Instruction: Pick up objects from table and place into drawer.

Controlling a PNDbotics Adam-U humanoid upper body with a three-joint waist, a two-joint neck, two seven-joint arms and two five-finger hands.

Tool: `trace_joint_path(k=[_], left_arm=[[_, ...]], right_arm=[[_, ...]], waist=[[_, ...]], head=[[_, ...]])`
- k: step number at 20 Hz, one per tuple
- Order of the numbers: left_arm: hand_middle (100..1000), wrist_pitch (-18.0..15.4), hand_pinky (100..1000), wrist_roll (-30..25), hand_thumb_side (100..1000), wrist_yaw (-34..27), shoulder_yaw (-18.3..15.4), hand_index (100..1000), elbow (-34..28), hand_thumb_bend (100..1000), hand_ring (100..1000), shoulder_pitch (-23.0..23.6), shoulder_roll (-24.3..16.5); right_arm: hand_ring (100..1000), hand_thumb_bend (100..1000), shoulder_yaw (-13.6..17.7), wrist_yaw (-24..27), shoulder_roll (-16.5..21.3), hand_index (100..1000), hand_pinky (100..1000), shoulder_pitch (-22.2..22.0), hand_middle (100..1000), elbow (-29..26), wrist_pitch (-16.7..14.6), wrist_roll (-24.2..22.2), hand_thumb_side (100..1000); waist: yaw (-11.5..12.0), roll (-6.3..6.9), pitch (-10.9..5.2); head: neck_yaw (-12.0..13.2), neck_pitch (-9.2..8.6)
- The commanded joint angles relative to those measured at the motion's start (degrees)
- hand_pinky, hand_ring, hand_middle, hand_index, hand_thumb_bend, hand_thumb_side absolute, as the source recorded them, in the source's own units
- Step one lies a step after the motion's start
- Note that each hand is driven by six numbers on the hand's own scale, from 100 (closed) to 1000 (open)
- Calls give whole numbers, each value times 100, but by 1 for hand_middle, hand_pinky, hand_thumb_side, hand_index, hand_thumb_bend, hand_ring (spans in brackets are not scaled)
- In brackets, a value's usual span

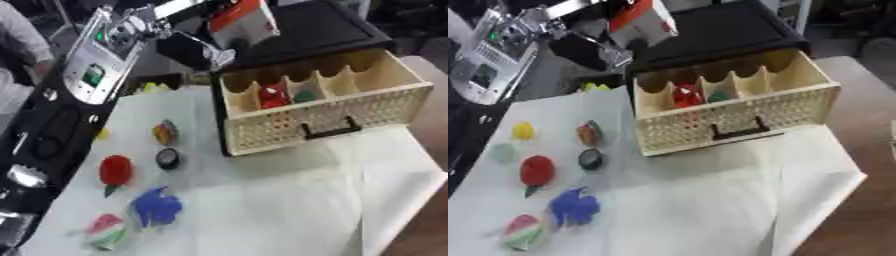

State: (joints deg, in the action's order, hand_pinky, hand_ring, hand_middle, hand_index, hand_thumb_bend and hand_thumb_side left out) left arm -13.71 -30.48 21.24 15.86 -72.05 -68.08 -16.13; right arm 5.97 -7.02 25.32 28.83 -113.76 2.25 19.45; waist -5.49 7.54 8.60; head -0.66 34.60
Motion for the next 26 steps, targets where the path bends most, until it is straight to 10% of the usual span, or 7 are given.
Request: trace_joint_path(k=[1, 26], left_arm=[[228, 28, 247, 66, 253, 42, 2, 418, 37, 100, 321, -141, -18], [382, -184, 354, 105, 260, 583, 172, 623, 469, 100, 447, 6, 140]], right_arm=[[537, 100, 6, 44, 51, 801, 299, 121, 519, -83, 5, -8, 654], [536, 100, 34, 26, 9, 800, 296, 148, 518, -83, 39, -23, 634]], waist=[[-7, -30, -65], [-114, 54, -19]], head=[[-14, -85], [-27, -97]])
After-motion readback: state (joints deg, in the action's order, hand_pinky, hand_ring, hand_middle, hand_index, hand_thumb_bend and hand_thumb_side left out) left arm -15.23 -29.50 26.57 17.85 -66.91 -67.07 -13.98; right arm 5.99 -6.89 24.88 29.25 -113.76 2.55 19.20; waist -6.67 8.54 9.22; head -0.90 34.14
